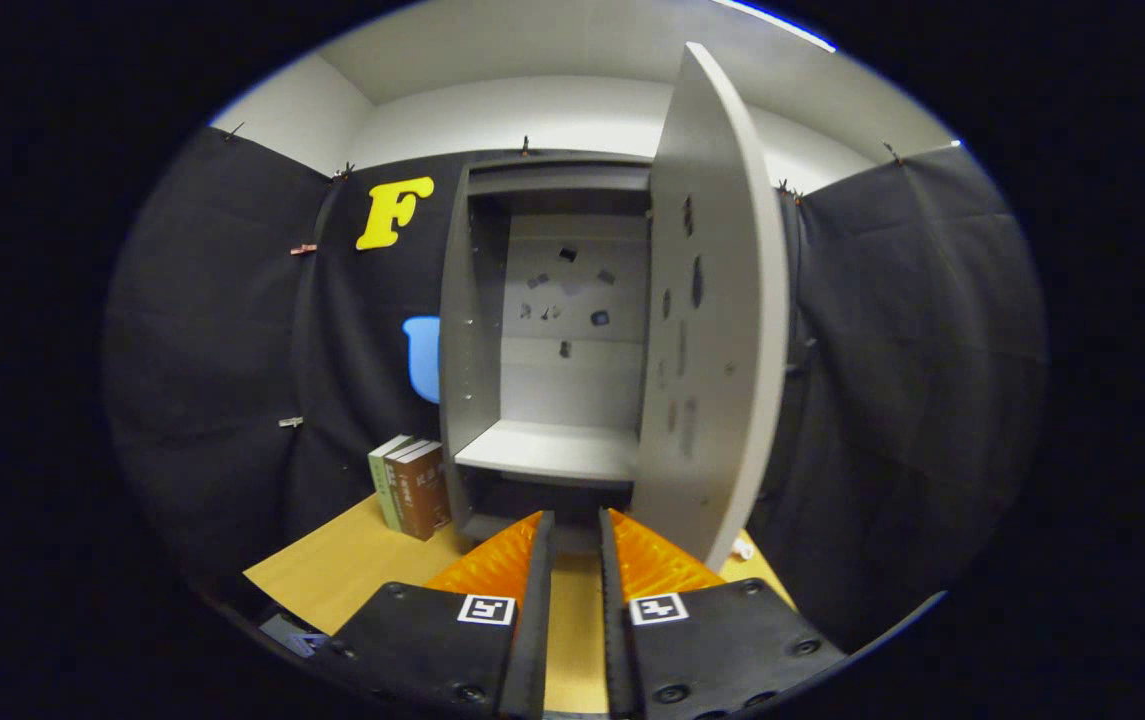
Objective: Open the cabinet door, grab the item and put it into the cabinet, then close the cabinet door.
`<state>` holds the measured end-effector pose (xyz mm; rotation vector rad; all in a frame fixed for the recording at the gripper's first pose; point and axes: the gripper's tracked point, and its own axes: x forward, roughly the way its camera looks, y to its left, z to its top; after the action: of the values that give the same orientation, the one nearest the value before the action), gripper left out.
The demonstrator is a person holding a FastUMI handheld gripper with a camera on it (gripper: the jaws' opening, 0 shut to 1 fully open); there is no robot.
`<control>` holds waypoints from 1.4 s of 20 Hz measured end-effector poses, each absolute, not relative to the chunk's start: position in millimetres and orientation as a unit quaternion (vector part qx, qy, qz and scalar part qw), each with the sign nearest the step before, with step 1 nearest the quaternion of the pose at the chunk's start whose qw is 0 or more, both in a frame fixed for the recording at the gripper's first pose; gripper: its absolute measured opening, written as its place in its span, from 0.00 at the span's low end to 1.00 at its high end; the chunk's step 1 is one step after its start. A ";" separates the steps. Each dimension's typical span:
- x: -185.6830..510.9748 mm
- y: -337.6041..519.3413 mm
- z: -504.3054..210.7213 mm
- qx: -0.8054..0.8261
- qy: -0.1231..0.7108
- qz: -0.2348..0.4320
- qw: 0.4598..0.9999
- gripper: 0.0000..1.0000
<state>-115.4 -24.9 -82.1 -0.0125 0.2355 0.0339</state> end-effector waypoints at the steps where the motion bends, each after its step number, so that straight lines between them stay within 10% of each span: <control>1: -112.2 -16.0 -101.6 0.004 0.138 0.014 0.990 0.37; 5: -97.4 22.4 -198.6 0.061 0.260 -0.012 0.964 0.50; 22: -48.4 39.8 -504.5 0.025 0.537 -0.010 0.843 0.49; 25: -39.6 30.7 -511.1 0.022 0.547 -0.022 0.836 0.28; 28: -33.6 36.1 -514.2 0.031 0.560 -0.019 0.828 0.29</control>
<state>-33.6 36.1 -514.2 0.0656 1.1888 -0.0407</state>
